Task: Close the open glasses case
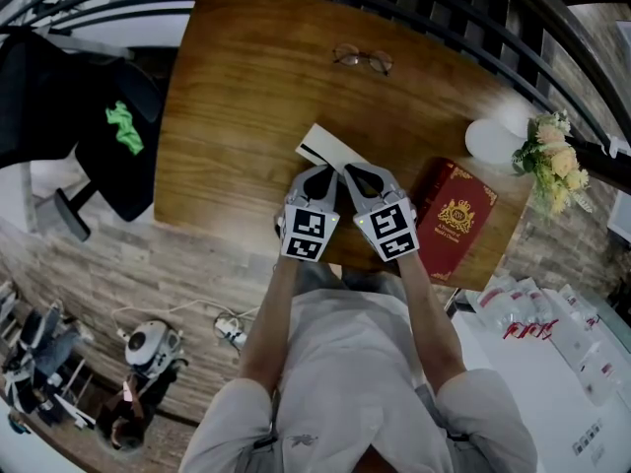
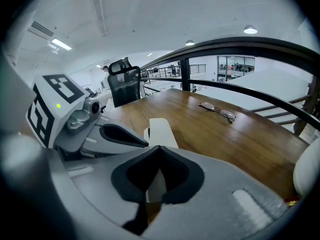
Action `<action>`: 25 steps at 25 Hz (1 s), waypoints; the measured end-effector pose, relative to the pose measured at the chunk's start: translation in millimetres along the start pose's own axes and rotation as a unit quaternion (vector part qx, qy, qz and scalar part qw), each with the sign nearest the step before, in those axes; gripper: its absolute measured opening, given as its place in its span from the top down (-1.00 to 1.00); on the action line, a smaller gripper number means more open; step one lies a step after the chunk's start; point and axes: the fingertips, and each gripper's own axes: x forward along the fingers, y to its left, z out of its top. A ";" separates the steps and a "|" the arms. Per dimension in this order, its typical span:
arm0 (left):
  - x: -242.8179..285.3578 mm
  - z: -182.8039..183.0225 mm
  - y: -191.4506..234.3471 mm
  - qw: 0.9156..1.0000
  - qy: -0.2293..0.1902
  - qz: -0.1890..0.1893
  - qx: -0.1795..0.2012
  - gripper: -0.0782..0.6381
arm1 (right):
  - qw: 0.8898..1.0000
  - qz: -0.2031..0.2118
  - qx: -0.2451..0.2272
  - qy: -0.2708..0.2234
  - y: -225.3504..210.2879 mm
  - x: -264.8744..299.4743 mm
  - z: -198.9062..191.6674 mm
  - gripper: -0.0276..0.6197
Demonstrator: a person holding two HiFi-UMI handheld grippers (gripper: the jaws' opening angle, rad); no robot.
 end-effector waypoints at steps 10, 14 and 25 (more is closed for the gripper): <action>-2.6 -10.1 1.1 1.000 0.012 0.002 -0.005 0.73 | 1.000 0.008 0.002 0.007 6.3 3.0 -4.9 0.91; -3.3 -13.0 1.7 1.000 0.015 0.002 -0.005 0.73 | 1.000 0.009 0.003 0.008 8.1 4.3 -6.3 0.91; -4.6 -19.9 1.3 1.000 0.025 0.004 -0.005 0.73 | 1.000 0.014 0.002 0.013 11.9 6.7 -11.1 0.91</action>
